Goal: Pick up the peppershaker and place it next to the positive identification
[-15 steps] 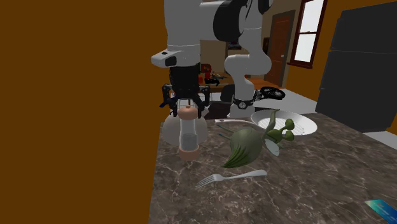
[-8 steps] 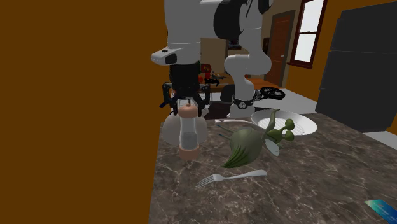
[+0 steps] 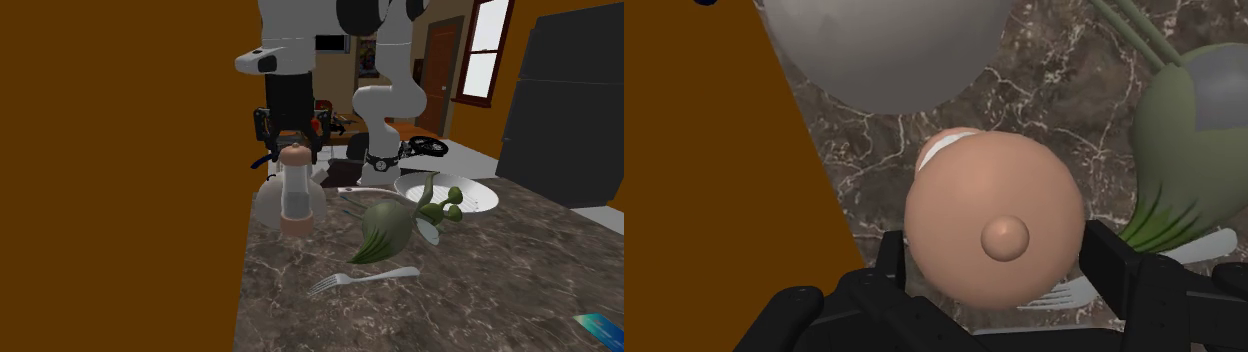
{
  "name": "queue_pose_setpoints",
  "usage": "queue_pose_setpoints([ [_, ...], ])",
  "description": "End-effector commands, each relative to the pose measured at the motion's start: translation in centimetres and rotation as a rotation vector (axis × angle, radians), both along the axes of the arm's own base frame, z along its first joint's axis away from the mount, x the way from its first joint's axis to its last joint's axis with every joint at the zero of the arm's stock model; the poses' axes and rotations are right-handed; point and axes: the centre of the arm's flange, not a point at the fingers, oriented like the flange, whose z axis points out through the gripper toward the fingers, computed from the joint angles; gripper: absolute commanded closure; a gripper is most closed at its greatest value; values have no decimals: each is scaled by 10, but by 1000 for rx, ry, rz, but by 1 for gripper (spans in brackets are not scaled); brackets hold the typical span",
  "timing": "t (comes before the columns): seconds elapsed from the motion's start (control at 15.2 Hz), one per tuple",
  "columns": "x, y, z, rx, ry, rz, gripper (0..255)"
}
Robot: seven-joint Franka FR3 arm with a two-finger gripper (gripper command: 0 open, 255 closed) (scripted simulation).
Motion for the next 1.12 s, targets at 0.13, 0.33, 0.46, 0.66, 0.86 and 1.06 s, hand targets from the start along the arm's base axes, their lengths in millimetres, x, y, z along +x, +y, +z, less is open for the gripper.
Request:
queue_pose_setpoints([
  [0.13, 1, -1, 22, 0, 0, 0, 255],
  [0.33, 1, -1, 37, 0, 0, 0, 255],
  [0.46, 1, -1, 48, 0, 0, 0, 255],
  [0.66, 1, -1, 64, 0, 0, 0, 255],
  [0.86, 1, -1, 80, 0, 0, 0, 255],
  [1.06, 1, -1, 95, 0, 0, 0, 255],
])
